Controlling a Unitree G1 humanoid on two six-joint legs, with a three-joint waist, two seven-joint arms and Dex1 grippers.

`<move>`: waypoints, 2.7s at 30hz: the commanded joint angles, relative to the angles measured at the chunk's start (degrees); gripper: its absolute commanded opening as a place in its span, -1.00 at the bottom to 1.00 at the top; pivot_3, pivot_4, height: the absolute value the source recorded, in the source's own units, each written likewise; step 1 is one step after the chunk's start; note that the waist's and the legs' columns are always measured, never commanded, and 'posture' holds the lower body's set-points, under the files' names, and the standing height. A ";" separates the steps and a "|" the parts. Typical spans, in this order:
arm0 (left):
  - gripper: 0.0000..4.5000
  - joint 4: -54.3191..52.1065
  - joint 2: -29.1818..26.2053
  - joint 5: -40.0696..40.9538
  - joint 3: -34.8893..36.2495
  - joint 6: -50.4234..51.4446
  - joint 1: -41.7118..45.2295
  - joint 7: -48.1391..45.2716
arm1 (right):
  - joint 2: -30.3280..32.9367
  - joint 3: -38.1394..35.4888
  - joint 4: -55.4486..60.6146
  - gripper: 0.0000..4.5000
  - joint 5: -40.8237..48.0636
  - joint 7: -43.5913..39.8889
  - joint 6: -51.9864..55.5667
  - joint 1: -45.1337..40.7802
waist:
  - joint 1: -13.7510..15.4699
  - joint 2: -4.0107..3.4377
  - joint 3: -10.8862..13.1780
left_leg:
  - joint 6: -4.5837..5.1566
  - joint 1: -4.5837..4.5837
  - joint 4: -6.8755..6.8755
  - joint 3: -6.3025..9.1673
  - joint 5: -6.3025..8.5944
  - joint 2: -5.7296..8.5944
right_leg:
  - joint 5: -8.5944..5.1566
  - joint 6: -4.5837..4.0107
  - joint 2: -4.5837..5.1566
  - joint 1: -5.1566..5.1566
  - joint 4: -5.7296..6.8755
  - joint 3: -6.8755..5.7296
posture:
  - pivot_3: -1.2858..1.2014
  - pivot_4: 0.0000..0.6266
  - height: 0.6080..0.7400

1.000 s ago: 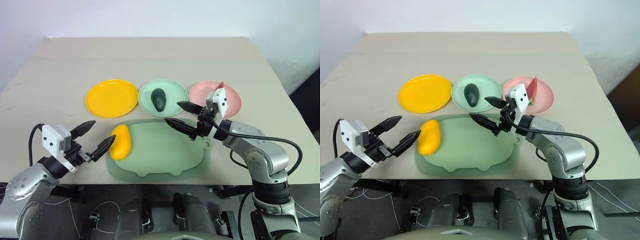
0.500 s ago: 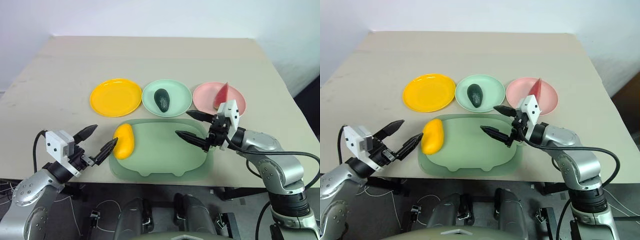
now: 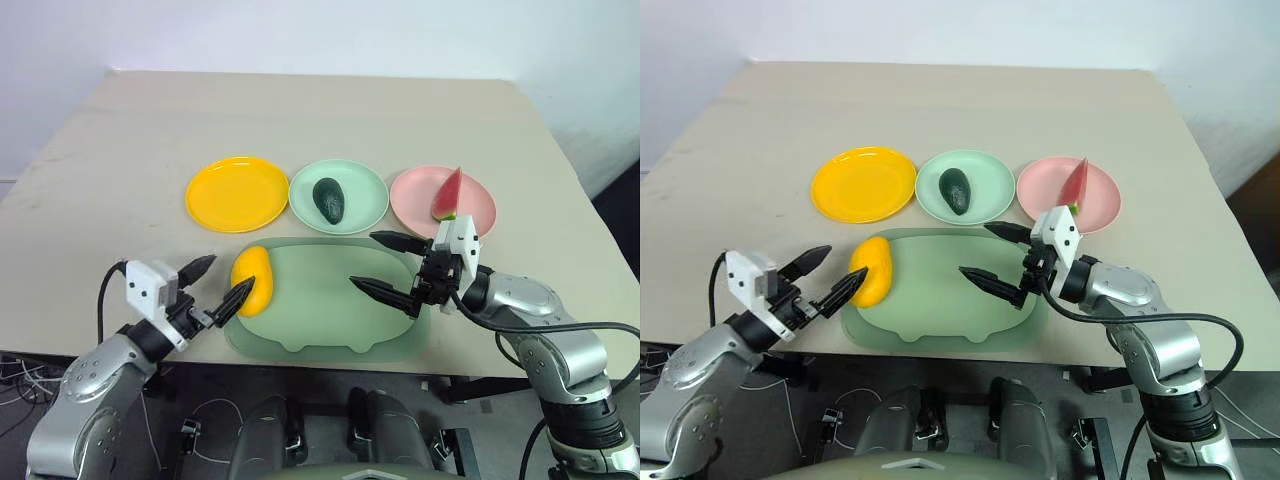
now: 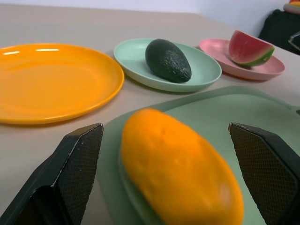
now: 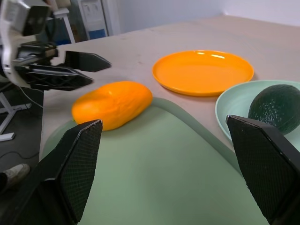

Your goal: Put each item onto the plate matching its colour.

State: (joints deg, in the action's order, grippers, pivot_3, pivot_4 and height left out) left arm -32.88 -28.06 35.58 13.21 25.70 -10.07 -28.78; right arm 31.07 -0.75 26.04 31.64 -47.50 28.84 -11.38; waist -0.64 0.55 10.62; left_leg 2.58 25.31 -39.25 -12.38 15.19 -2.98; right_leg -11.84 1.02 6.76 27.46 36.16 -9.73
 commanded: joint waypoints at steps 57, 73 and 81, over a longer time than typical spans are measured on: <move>0.99 64.06 5.92 -21.59 -5.50 -3.99 56.20 14.61 | -2.41 5.36 -1.11 1.00 -7.13 6.80 -1.21 -7.16 | -0.19 0.12 0.01 | -0.05 -0.22 -0.09 0.04 -0.09 0.01 | 0.18 0.11 -0.04 -0.18 0.30 -0.09 | 0.03 -0.52 0.33; 0.99 33.98 -1.31 -14.35 1.27 2.19 41.86 5.87 | -2.77 4.14 -5.00 1.00 -8.64 5.68 -3.96 -8.62 | -0.27 0.12 0.01 | -0.05 -0.23 -0.19 0.04 -0.09 0.02 | 0.16 0.13 -0.01 -0.18 0.46 -0.08 | 0.03 -0.52 0.33; 0.99 28.48 -4.35 -12.49 3.24 -5.32 34.34 -2.83 | -1.79 2.71 -6.57 1.00 -8.99 4.89 -5.85 -7.48 | -0.08 0.12 0.01 | -0.06 -0.22 -0.34 0.07 -0.07 0.02 | 0.14 0.14 0.05 -0.20 0.54 -0.08 | 0.03 -0.52 0.33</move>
State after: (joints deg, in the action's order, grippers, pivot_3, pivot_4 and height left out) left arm -1.42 -31.37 22.29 14.95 23.96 24.79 -29.25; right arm 28.55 3.69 18.39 22.45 -42.18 24.48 -18.52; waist -0.72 0.68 10.63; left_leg 2.52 25.09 -39.59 -12.32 15.12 -2.96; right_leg -11.70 1.15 6.82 27.27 36.70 -9.80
